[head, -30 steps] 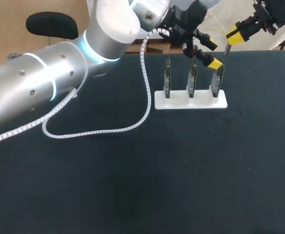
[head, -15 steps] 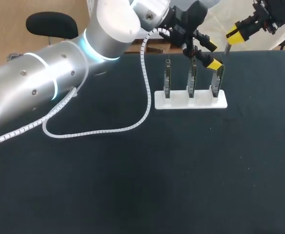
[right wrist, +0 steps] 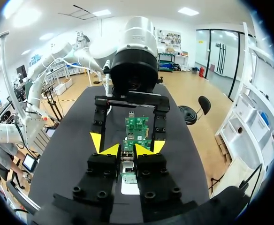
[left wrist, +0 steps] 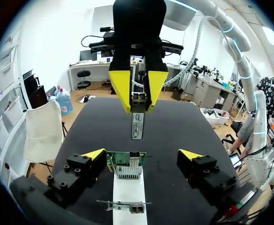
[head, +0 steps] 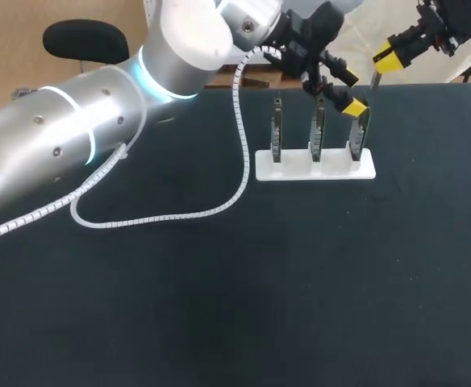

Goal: Pick up the optical module with the left hand, and insert it into the network port with the right hand.

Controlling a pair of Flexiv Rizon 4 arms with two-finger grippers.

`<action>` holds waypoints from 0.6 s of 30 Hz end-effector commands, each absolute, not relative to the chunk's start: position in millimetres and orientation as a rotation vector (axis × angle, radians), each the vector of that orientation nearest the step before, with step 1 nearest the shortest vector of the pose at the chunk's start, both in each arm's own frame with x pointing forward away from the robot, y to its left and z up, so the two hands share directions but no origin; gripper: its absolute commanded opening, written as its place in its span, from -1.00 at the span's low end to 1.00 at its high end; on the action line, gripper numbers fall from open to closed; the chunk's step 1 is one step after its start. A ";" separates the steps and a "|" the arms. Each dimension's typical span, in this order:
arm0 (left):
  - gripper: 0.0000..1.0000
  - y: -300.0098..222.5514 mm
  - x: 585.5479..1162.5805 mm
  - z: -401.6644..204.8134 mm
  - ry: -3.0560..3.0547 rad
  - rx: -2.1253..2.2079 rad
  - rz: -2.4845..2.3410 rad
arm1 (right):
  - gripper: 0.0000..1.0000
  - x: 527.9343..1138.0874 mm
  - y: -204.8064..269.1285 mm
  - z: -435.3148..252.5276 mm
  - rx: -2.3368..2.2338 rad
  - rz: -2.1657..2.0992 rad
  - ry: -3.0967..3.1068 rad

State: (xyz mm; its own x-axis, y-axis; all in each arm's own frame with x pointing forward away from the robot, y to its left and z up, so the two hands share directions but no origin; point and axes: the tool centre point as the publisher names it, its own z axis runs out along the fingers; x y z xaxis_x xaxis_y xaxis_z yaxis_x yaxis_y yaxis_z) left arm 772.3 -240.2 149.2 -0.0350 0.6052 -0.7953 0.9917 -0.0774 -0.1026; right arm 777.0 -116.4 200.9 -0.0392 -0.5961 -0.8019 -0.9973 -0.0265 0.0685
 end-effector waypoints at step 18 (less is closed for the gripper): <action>1.00 -234.7 770.6 148.2 1.660 1.741 -0.926 | -1.00 776.3 -115.8 201.0 -1.672 0.908 1.691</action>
State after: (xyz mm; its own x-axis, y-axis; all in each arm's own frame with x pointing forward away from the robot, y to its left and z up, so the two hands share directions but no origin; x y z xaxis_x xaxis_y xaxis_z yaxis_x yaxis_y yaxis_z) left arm 774.8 -236.7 148.5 -0.0042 0.6128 -0.7903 0.9938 -0.0855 -0.0715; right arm 777.8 -116.1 201.3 -0.0394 -0.5963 -0.8018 -0.9975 -0.0239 0.0668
